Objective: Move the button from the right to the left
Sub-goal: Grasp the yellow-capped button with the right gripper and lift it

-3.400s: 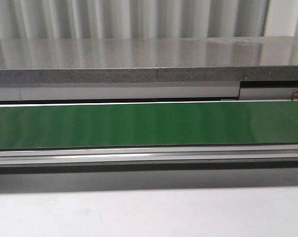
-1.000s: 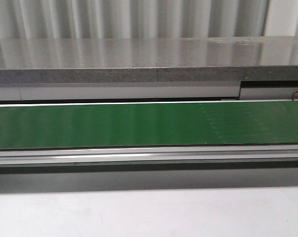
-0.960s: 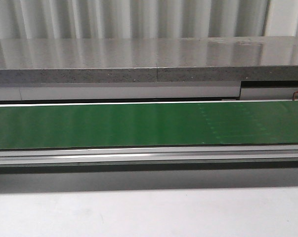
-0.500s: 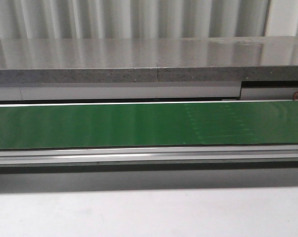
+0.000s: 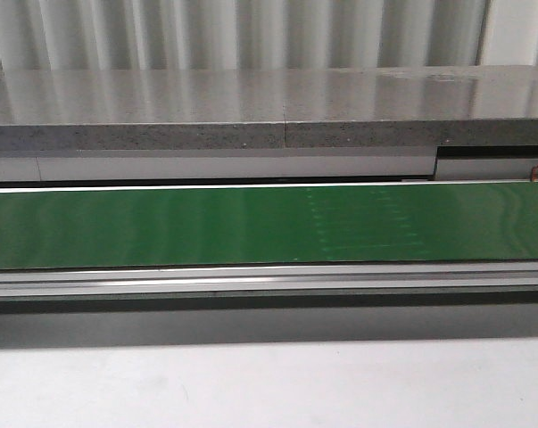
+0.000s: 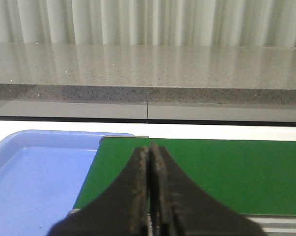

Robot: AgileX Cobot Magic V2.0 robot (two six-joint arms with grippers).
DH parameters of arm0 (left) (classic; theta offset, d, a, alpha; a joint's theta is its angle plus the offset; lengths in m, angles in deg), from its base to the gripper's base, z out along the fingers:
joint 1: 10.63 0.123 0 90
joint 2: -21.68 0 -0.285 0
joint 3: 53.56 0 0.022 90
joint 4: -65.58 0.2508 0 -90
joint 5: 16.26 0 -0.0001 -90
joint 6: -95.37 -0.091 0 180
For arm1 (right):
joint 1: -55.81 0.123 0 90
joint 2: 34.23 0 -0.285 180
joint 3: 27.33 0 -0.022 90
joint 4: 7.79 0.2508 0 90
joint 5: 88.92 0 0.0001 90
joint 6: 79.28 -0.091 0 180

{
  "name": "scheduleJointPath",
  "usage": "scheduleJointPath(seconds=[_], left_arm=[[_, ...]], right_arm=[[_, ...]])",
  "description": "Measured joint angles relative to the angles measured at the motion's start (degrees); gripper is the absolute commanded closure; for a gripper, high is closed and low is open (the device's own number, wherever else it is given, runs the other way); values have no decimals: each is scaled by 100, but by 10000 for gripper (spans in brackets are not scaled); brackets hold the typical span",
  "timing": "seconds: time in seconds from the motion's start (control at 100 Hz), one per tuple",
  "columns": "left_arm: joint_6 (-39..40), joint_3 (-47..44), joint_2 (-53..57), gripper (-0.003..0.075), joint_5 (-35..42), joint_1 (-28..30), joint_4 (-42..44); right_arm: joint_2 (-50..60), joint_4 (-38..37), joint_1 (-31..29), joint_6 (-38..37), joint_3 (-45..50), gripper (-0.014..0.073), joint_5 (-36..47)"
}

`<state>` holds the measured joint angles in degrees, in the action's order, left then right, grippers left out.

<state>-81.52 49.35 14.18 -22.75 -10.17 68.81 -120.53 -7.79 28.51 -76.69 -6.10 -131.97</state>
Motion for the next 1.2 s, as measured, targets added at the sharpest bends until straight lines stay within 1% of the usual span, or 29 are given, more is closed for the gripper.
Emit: scheduleJointPath(seconds=[0.18, 0.39, 0.55, 0.71, 1.03, 1.06, 1.11, 1.2], left_arm=[[0, 0, 0, 740, 0, 0, 0], [0, 0, 0, 740, 0, 0, 0], [0, 0, 0, 740, 0, 0, 0], [0, 0, 0, 740, 0, 0, 0], [0, 0, 0, 740, 0, 0, 0], [0, 0, 0, 740, 0, 0, 0], [0, 0, 0, 740, 0, 0, 0], [0, 0, 0, 740, 0, 0, 0]], right_arm=[[-755, 0, -169, 192, -293, 30, 204], [-1359, 0, -180, 451, -791, 30, 309], [-1748, 71, -180, 585, -996, 30, 405], [-2139, 203, -180, 747, -1024, 30, 580], [-2922, 209, -180, 886, -1024, 36, 1087], [-2977, 209, -180, 894, -1024, 47, 1114], [-3071, 219, -180, 909, -1024, 92, 1126], [-3097, 287, -180, 923, -1063, 239, 1126]])
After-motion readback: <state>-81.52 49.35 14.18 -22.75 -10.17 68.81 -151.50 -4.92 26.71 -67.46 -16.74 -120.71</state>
